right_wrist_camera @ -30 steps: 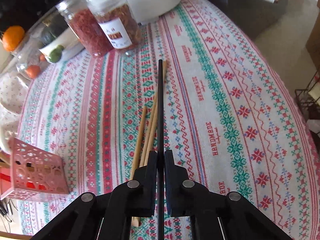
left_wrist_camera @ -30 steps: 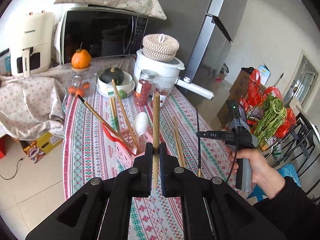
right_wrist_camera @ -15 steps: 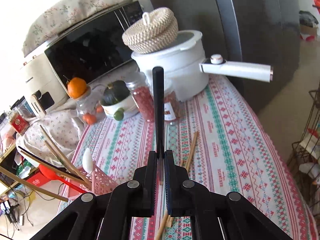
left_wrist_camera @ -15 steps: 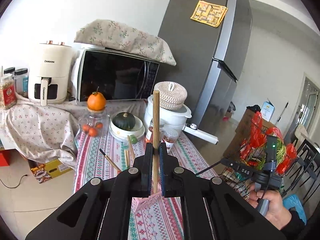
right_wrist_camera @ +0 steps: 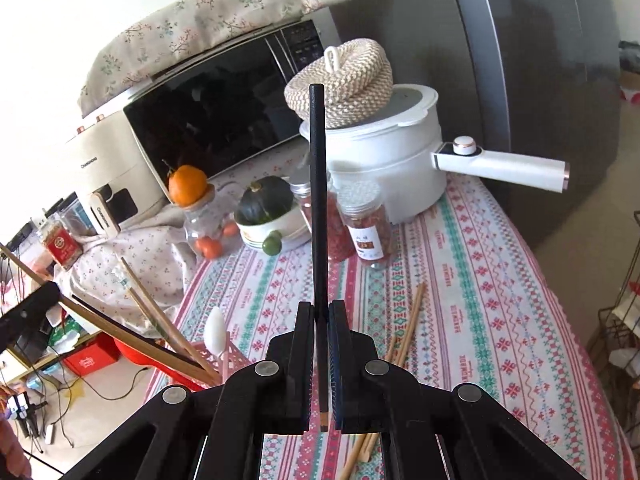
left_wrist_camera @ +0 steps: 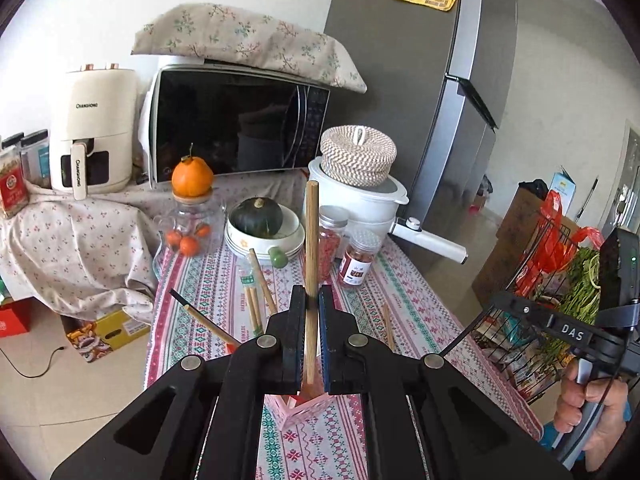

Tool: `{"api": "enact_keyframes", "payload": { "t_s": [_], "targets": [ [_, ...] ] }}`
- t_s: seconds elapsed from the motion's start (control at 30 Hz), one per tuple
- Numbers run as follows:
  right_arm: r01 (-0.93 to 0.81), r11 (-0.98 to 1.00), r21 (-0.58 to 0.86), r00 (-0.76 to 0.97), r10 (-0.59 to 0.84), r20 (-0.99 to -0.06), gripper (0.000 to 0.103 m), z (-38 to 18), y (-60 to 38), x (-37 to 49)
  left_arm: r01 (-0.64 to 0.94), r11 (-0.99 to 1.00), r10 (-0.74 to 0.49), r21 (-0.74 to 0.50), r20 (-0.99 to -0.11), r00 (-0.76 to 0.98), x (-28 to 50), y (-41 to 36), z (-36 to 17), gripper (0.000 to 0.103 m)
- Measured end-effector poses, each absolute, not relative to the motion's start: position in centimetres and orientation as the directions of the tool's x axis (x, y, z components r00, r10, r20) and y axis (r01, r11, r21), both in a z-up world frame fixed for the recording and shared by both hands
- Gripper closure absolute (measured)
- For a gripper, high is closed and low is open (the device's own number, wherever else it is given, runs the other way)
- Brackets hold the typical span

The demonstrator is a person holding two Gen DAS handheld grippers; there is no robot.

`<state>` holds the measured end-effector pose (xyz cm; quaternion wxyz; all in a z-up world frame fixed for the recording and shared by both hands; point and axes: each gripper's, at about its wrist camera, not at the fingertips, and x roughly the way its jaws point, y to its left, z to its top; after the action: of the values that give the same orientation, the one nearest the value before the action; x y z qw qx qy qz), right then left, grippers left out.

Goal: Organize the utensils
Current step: 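Drop the bamboo chopstick into the basket with the left tool while the right tool lifts the black chopstick, then lower the black chopstick into the pink basket and open the right tool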

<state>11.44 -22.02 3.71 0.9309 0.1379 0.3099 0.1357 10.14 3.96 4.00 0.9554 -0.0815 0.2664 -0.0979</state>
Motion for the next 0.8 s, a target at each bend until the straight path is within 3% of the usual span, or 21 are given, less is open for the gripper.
{"api": "enact_keyframes", "payload": {
  "t_s": [0.3,0.33,0.37,0.43,0.47,0.8],
  "targets": [
    [-0.219,0.893,0.394,0.786,0.400,-0.471,0.098,5.8,-21.3,10.7,0.125,0.965,-0.237,-0.229,-0.571,0.786,13.4,2.9,0.1,0.094],
    [-0.224,0.889,0.399,0.788,0.406,-0.463,0.098,6.0,-21.1,10.6,0.113,0.966,-0.233,-0.234,-0.586,0.776,13.7,2.9,-0.2,0.084],
    [-0.229,0.886,0.404,0.789,0.412,-0.456,0.098,6.1,-21.0,10.6,0.110,0.962,-0.241,-0.248,-0.593,0.769,13.8,2.9,-0.4,0.066],
    [-0.239,0.878,0.415,0.788,0.425,-0.446,0.098,6.4,-20.7,10.7,0.106,0.960,-0.244,-0.260,-0.586,0.773,13.5,3.0,-0.3,0.040],
    [-0.243,0.874,0.420,0.787,0.431,-0.442,0.098,6.5,-20.5,10.7,0.104,0.961,-0.238,-0.255,-0.581,0.778,13.1,3.1,0.0,0.034],
    [-0.291,0.849,0.440,0.781,0.476,-0.404,0.098,7.2,-17.9,11.3,0.119,0.966,-0.239,-0.231,-0.610,0.756,9.8,4.1,0.8,0.023]
  ]
}}
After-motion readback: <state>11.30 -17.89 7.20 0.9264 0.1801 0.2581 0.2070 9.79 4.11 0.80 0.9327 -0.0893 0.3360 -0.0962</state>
